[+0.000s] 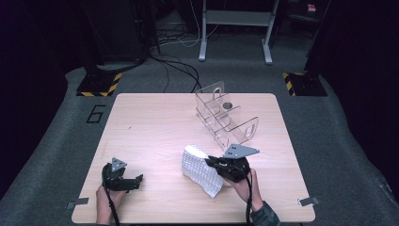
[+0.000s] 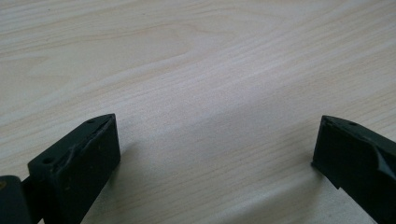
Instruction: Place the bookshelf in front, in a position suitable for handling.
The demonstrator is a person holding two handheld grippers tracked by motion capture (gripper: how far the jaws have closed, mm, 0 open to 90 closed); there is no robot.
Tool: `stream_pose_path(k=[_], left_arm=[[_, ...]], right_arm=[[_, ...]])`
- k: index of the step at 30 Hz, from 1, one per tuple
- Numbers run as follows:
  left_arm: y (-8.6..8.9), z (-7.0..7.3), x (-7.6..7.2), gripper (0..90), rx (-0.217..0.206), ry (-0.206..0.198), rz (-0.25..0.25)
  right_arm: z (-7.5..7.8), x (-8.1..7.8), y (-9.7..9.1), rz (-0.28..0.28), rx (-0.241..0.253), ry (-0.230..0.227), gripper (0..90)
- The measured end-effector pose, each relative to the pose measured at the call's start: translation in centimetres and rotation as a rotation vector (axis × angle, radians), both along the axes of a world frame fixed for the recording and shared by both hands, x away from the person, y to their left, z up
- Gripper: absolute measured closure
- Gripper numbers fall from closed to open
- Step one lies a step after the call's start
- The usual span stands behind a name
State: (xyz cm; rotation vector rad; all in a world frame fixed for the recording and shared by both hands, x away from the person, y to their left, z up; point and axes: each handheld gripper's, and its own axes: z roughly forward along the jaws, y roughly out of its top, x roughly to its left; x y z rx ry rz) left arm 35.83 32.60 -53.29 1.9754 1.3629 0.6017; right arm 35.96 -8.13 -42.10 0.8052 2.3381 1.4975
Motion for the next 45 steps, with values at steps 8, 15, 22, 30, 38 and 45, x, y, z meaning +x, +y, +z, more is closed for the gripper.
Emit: stream_pose_path(k=[8, 15, 22, 30, 38, 45], left_arm=[[0.0, 0.0, 0.0, 0.5, 0.0, 0.0, 0.0], [0.0, 0.0, 0.0, 0.5, 0.0, 0.0, -0.001], [0.0, 0.0, 0.0, 0.5, 0.0, 0.0, -0.001], [0.0, 0.0, 0.0, 0.5, -0.001, 0.001, -0.002], [0.0, 0.0, 0.1, 0.3, 0.002, 0.001, -0.002], [0.0, 0.0, 0.4, 0.5, 0.001, 0.002, 0.019]], right_arm=[[-0.6, 1.7, 4.2, 0.058, -0.023, 0.014, 84.2], [-3.5, 3.4, 6.7, 0.089, -0.086, 0.077, 83.9], [-6.1, 4.1, 8.9, 0.111, -0.163, 0.117, 81.9], [-6.2, 3.7, 9.0, 0.122, -0.176, 0.125, 50.3], [-4.1, 1.8, 2.8, 0.047, -0.129, 0.084, 20.9], [-5.6, 0.4, -4.1, -0.112, -0.129, 0.102, 14.7]])
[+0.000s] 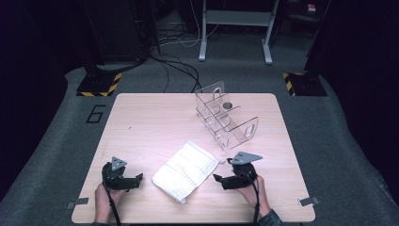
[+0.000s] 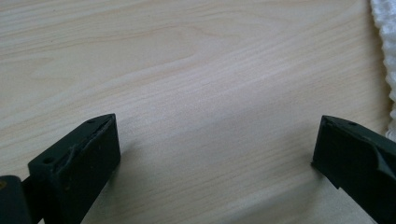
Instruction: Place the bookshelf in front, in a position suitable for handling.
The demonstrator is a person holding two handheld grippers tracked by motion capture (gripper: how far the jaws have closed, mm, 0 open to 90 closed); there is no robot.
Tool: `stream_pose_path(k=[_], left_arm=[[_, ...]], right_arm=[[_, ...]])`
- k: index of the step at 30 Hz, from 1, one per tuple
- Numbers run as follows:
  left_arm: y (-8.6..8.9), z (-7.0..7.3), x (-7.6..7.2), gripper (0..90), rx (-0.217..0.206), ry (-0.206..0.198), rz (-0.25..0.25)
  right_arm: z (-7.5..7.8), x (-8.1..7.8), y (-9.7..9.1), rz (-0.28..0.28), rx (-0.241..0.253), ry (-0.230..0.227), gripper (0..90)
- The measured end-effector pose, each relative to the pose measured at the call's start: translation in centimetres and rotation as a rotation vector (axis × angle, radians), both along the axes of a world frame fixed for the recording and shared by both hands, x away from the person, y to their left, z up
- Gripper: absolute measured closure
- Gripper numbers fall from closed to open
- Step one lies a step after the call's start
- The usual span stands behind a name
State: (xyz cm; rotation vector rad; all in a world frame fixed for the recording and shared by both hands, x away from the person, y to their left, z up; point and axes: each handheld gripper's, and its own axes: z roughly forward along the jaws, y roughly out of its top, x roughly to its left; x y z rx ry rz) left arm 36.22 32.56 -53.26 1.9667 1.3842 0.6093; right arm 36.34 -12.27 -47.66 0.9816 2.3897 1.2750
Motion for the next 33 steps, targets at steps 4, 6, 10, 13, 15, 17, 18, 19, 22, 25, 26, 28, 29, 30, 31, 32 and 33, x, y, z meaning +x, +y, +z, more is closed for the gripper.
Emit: stream_pose_path(k=[4, 6, 10, 13, 15, 17, 18, 19, 22, 25, 26, 28, 29, 30, 31, 32, 33], left_arm=[[-0.1, 0.1, 0.1, 0.7, 0.004, 0.011, 0.005], [-0.5, 0.8, 0.2, 5.0, 0.015, 0.032, 0.006], [-1.4, 3.2, -0.1, 0.2, -0.049, -0.012, -0.021], [-2.5, 4.6, -0.3, 0.0, -0.06, -0.036, -0.057], [-3.9, 5.9, -0.4, 0.0, -0.055, -0.066, -0.1], [-6.5, 7.2, -0.4, 0.0, -0.053, -0.092, -0.162], [-7.5, 7.4, -0.3, 0.0, -0.052, -0.097, -0.184], [-7.5, 7.4, -0.3, 0.0, -0.052, -0.097, -0.184], [-11.4, 7.2, 0.2, 0.0, -0.018, -0.07, -0.286], [-13.2, 6.5, 0.7, 0.1, 0.001, -0.039, -0.326], [-14.5, 5.6, 1.2, 0.1, 0.035, -0.007, -0.349], [-15.4, 4.8, 1.7, 0.3, 0.05, 0.019, -0.363], [-15.7, 4.4, 1.9, 0.5, 0.053, 0.027, -0.363], [-15.8, 4.2, 2.0, 1.0, 0.076, 0.039, -0.372], [-15.8, 4.2, 2.0, 1.8, 0.076, 0.039, -0.372], [-16.1, 3.6, 2.2, 3.2, 0.066, 0.052, -0.38], [-16.2, 3.3, 2.3, 4.7, 0.072, 0.05, -0.377]], right_arm=[[-1.2, -0.2, -3.2, -0.084, -0.021, -0.009, 14.0], [-2.4, -0.2, -6.4, -0.178, -0.021, -0.001, 13.9], [-3.4, 0.1, -9.6, -0.281, -0.027, -0.002, 13.8], [-3.7, 0.3, -10.7, -0.316, -0.036, -0.004, 13.6], [-3.8, 0.4, -11.3, -0.343, -0.03, 0.003, 13.8], [-4.1, 0.6, -11.6, -0.346, -0.05, -0.015, 13.6], [-4.1, 0.7, -11.7, -0.354, -0.067, -0.019, 13.4], [-4.3, 0.9, -11.7, -0.357, -0.061, -0.02, 13.2], [-4.5, 1.2, -12.1, -0.359, -0.063, 0.01, 11.7], [-4.7, 1.4, -12.3, -0.364, -0.047, 0.016, 10.8], [-4.7, 1.4, -12.4, -0.366, -0.051, 0.014, 10.5], [-4.7, 1.5, -12.6, -0.361, -0.05, 0.023, 10.0], [-4.8, 1.5, -12.6, -0.358, -0.047, 0.019, 10.0], [-4.8, 1.5, -12.6, -0.359, -0.049, 0.022, 9.7], [-4.8, 1.5, -12.4, -0.37, -0.044, 0.031, 9.1], [-4.8, 1.5, -12.4, -0.367, -0.049, 0.036, 8.7], [-4.9, 1.6, -12.5, -0.364, -0.053, 0.041, 8.5]])
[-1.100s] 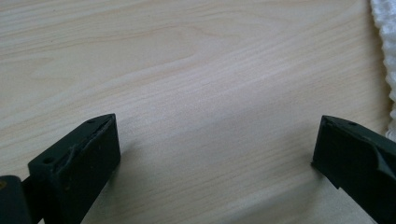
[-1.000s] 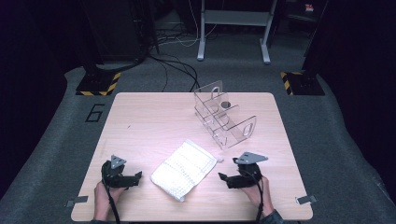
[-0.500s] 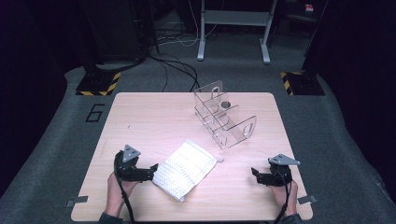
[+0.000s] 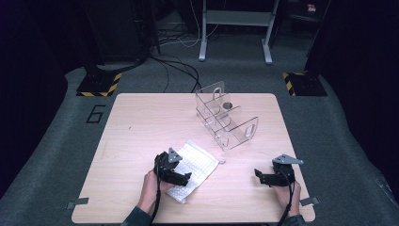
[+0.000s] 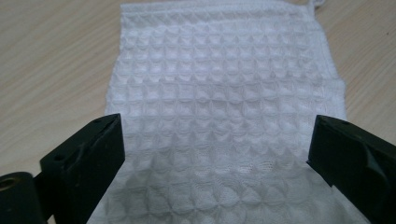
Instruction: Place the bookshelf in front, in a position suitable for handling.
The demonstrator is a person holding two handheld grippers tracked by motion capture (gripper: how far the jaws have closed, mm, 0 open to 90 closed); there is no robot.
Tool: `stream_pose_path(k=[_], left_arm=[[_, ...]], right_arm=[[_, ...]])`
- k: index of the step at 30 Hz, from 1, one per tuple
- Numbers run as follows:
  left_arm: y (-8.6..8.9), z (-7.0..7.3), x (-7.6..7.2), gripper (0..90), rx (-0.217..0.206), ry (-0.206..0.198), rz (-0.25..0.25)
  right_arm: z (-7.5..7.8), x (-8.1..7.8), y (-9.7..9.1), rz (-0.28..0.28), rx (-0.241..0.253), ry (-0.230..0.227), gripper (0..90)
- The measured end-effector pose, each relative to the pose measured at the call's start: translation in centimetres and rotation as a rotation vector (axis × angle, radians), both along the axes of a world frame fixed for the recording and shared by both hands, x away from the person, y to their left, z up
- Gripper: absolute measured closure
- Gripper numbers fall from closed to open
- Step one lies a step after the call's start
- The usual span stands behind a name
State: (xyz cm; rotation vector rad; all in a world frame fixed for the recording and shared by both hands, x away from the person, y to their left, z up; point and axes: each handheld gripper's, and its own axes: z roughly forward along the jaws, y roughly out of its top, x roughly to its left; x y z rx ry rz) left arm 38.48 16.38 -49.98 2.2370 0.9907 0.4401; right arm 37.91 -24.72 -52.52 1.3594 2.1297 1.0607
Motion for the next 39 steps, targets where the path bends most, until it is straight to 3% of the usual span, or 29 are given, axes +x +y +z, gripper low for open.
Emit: stream_pose_path(k=[8, 13, 20, 24, 28, 32, 39], left_arm=[[0.0, -1.3, 0.0, 23.3, 0.033, 0.019, 0.012], [0.4, -1.5, -0.2, 32.7, -0.001, 0.025, 0.007], [0.5, -1.4, -0.6, 67.3, -0.009, 0.008, 0.002], [0.5, -1.5, -0.8, 81.5, 0.0, -0.016, 0.008], [0.5, -1.6, -1.0, 84.9, 0.009, -0.048, 0.013], [1.7, -0.9, -1.1, 85.3, -0.023, -0.078, 0.035], [4.9, 2.1, -1.5, 85.4, -0.088, -0.151, 0.115]], right_arm=[[-0.1, 0.1, 0.0, -0.004, -0.001, 0.002, 9.9], [-0.1, 0.1, 0.1, -0.001, -0.012, 0.016, 11.1], [-0.1, 0.2, 0.1, 0.001, -0.01, 0.018, 12.0], [-0.2, 0.2, 0.2, 0.004, -0.011, 0.015, 12.5], [-0.2, 0.2, 0.1, 0.005, -0.012, 0.014, 12.7], [-0.2, 0.2, 0.1, 0.003, -0.01, 0.016, 12.8], [-0.2, 0.2, 0.1, 0.001, -0.01, 0.015, 12.9]])
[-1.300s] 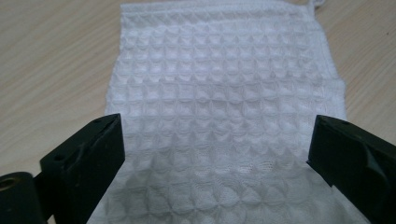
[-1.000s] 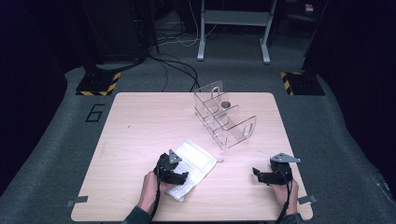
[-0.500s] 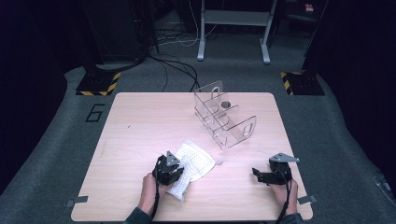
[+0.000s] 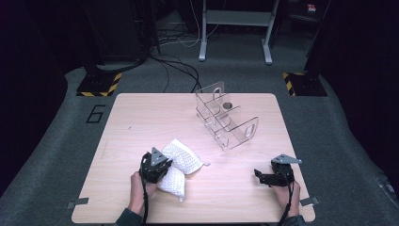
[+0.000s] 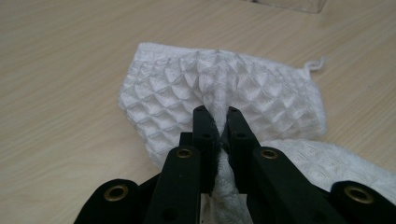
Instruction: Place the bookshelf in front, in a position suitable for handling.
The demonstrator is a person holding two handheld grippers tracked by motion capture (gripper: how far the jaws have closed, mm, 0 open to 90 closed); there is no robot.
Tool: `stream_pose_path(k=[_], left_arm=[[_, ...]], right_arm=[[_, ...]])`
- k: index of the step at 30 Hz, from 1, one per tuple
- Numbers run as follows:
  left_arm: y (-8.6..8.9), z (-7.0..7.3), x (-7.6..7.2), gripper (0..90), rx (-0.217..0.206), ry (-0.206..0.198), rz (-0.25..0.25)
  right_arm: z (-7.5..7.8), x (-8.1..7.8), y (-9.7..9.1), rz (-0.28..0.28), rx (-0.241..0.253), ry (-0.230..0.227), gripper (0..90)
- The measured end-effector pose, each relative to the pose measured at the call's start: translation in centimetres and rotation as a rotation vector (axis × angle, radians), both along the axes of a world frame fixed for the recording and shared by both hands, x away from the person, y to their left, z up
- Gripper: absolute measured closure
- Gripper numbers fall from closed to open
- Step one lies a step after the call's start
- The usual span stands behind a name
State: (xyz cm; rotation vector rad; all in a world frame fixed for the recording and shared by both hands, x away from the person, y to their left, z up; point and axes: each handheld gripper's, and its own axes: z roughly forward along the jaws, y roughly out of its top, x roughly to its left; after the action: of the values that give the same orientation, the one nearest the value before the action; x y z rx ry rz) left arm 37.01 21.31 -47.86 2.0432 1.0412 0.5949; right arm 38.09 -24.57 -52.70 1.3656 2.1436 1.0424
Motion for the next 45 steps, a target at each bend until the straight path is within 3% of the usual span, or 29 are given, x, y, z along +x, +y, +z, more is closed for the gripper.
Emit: stream_pose_path(k=[1, 5, 7, 8, 15, 23, 26, 33, 34, 38, 41, 43, 45], left_arm=[[0.0, 0.0, 0.0, 85.4, 0.0, 0.0, 0.0], [2.4, 2.3, -0.1, 85.3, 0.003, -0.068, 0.058], [3.0, 2.7, -0.1, 85.3, 0.011, -0.07, 0.064], [3.9, 3.3, 0.0, 85.2, 0.008, -0.092, 0.103], [7.6, 4.4, 0.8, 85.2, 0.032, -0.115, 0.211], [10.7, 3.9, 2.1, 85.2, 0.054, -0.085, 0.296], [11.7, 2.8, 3.5, 85.2, 0.057, -0.062, 0.331], [12.4, 0.8, 5.5, 85.0, 0.064, -0.01, 0.358], [12.6, 0.1, 6.0, 84.9, 0.076, 0.014, 0.358], [13.0, -0.9, 6.5, 83.8, 0.071, 0.044, 0.362], [13.2, -1.0, 6.5, 76.3, 0.062, 0.048, 0.364], [13.3, -0.7, 6.4, 64.0, 0.055, 0.058, 0.362], [13.2, 0.0, 6.1, 51.0, 0.037, 0.04, 0.351]], right_arm=[[0.0, 0.0, 0.0, 0.0, 0.0, 0.0, 12.9], [0.0, 0.0, 0.0, 0.001, -0.003, 0.0, 13.1], [0.0, 0.0, 0.0, -0.002, -0.003, -0.002, 13.1], [0.0, 0.0, 0.0, 0.004, -0.007, 0.002, 13.1], [0.0, 0.0, 0.0, 0.002, -0.007, 0.006, 13.3], [0.0, 0.1, 0.0, 0.005, -0.008, 0.006, 13.5], [0.0, 0.1, 0.0, 0.003, -0.006, 0.007, 13.5], [0.0, 0.1, 0.0, 0.007, -0.006, 0.007, 13.6], [0.0, 0.0, 0.0, 0.008, -0.006, 0.007, 13.7], [0.0, 0.1, 0.0, 0.008, -0.003, 0.006, 13.8], [0.0, 0.1, 0.0, 0.007, -0.002, 0.009, 13.8], [0.0, 0.1, 0.0, 0.007, -0.004, 0.015, 13.9], [0.0, 0.1, 0.0, 0.008, -0.005, 0.016, 13.9]])
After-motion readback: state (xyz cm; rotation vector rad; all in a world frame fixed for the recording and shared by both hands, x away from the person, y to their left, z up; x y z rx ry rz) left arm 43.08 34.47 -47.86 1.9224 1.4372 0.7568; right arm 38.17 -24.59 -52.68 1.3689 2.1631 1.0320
